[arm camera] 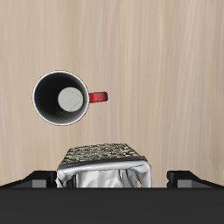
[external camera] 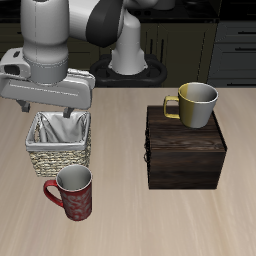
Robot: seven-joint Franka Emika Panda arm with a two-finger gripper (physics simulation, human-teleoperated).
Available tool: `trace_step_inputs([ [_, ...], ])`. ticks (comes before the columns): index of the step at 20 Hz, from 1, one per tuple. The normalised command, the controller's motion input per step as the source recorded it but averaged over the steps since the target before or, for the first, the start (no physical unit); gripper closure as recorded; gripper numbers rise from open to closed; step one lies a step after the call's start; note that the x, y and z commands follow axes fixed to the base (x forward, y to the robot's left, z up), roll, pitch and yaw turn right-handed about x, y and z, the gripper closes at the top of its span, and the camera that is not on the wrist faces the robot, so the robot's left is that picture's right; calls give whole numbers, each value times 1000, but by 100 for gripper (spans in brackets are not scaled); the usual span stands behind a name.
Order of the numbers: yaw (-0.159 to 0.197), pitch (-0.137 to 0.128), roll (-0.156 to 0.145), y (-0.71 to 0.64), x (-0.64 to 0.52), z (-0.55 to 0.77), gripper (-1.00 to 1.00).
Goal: Place the red mug in the basket
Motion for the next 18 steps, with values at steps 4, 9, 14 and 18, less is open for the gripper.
trace_step_inputs([
  [4, 2, 23, 3, 76, 235, -26, -100],
  [9, -1, -8, -7, 57, 94, -12, -100],
  [14, -39, -11, -11, -13, 88, 39, -100],
  [18, 29, -3, 25, 126, 79, -206, -100],
])
